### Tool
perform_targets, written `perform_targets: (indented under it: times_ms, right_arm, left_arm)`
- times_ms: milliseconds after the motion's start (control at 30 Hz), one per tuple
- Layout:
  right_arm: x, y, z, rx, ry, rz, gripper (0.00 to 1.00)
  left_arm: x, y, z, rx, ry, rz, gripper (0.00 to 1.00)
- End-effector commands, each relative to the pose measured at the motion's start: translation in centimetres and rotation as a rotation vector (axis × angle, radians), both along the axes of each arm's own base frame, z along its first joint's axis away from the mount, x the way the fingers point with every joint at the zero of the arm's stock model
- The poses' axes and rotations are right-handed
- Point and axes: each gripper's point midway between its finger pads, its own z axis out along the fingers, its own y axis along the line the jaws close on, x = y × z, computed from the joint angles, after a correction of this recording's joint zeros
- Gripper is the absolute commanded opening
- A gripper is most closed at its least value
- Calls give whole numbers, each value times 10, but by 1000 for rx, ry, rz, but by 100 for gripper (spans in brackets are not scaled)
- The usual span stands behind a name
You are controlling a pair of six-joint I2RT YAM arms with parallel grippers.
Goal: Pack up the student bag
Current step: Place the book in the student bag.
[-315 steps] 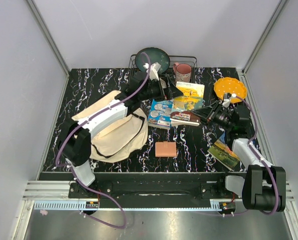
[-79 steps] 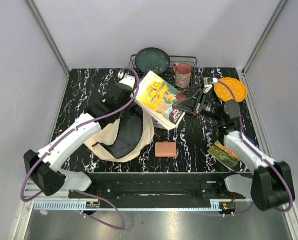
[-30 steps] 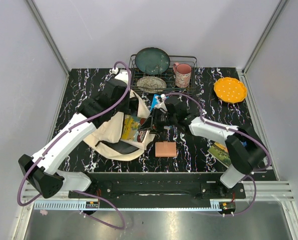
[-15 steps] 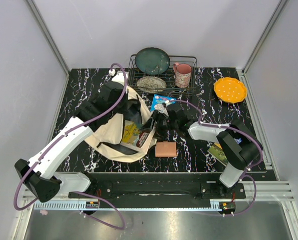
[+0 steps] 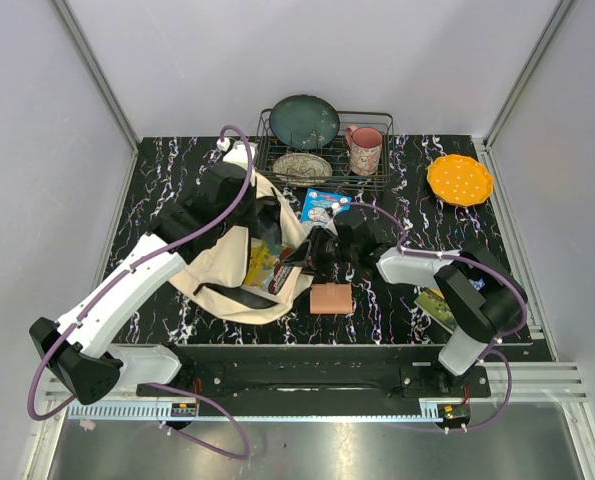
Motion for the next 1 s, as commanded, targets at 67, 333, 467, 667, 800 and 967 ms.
perform_targets:
  times_ms: [67, 333, 467, 667, 800, 967]
  right_arm:
    - [10, 29, 136, 264, -344, 120, 0]
    - [37, 38, 146, 326, -292, 25, 0]
    - [63, 52, 121, 326, -251, -27, 0]
    - [79, 69, 162, 511, -286, -13, 0]
    - [102, 67, 150, 439, -308, -132, 0]
    - [116, 78, 131, 388, -298, -173, 2]
  left_arm:
    - [10, -15, 45, -108, -126, -29, 0]
    - [6, -17, 55, -132, -133, -49, 0]
    - [-2, -24, 61, -166, -131, -98, 0]
    - [-6, -18, 60, -160, -128, -86, 0]
    - [-9, -23, 67, -191, -133, -110, 0]
    - [-9, -30, 71, -215, -134, -131, 0]
